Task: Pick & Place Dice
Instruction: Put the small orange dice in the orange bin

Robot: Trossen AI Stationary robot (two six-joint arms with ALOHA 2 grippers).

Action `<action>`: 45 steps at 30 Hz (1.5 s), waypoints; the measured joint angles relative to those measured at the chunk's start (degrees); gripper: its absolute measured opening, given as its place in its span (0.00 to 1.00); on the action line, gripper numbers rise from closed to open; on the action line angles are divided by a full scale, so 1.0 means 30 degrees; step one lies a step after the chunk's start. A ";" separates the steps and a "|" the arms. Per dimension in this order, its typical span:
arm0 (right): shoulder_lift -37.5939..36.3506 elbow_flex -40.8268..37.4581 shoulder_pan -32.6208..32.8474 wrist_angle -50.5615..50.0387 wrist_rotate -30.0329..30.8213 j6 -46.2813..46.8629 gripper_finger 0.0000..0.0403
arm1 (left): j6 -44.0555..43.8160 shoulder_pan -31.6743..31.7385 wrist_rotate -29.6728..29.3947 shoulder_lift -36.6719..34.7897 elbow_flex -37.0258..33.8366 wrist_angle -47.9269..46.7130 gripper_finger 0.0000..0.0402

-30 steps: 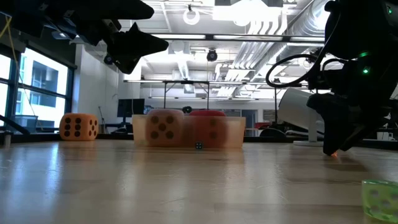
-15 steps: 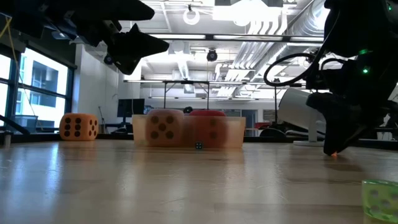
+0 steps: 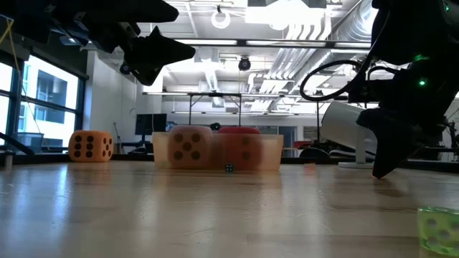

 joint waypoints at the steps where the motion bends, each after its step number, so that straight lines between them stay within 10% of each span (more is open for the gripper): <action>1: -0.0025 0.0102 0.0085 -0.0018 0.0006 -0.0338 0.03 | 0.0000 0.0000 0.0000 0.0000 0.0000 -0.0010 0.58; 26: -0.0156 0.4349 -0.0925 -0.0838 0.4705 -0.7103 0.02 | 0.0169 0.0000 0.0007 -0.0007 0.0000 -0.0054 0.58; 45: -0.4559 0.4400 -0.4903 -0.2857 -0.0987 -1.0416 0.57 | 0.0328 0.0000 0.0146 -0.0015 0.0007 -0.0170 0.58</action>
